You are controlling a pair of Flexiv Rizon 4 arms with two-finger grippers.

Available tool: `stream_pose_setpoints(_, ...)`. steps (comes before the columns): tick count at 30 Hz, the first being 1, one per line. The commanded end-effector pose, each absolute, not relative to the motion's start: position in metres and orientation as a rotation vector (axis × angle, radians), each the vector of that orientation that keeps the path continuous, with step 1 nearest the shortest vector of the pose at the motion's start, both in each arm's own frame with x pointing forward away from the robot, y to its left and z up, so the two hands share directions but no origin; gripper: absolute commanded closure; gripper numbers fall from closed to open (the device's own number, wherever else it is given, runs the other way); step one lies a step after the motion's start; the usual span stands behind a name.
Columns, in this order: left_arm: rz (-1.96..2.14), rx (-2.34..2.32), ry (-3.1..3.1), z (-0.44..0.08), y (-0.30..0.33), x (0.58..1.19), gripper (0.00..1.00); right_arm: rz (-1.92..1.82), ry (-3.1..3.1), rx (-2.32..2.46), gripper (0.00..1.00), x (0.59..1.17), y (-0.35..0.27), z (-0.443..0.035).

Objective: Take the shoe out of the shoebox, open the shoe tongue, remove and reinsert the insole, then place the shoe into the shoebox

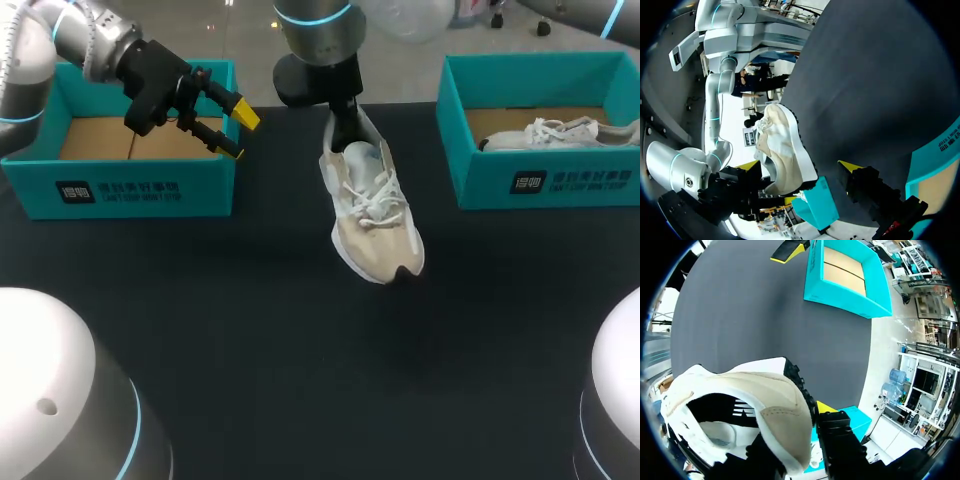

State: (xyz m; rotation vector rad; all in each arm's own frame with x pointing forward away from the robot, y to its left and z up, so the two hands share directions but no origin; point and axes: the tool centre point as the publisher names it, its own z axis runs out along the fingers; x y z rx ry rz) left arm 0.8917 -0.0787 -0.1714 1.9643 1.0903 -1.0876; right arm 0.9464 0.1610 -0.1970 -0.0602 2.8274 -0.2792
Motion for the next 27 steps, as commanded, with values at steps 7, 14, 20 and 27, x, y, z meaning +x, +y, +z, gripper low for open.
stream_pose_setpoints(7,-1.085,1.968,1.09,-0.171,-0.078,0.891,0.0,-0.279,2.827,-0.06,1.0,0.946,0.161,-0.196)
stream_pose_setpoints(14,-1.085,1.968,1.09,-0.171,-0.078,0.891,0.0,-0.194,2.847,-0.043,1.0,0.969,0.133,-0.185)
stream_pose_setpoints(20,-1.085,1.968,1.09,-0.171,-0.078,0.891,0.0,-0.214,2.858,-0.073,1.0,0.996,0.087,-0.174)
stream_pose_setpoints(27,-1.085,1.968,1.09,-0.171,-0.078,0.891,0.0,-0.19,2.886,-0.073,1.0,1.028,0.042,-0.166)
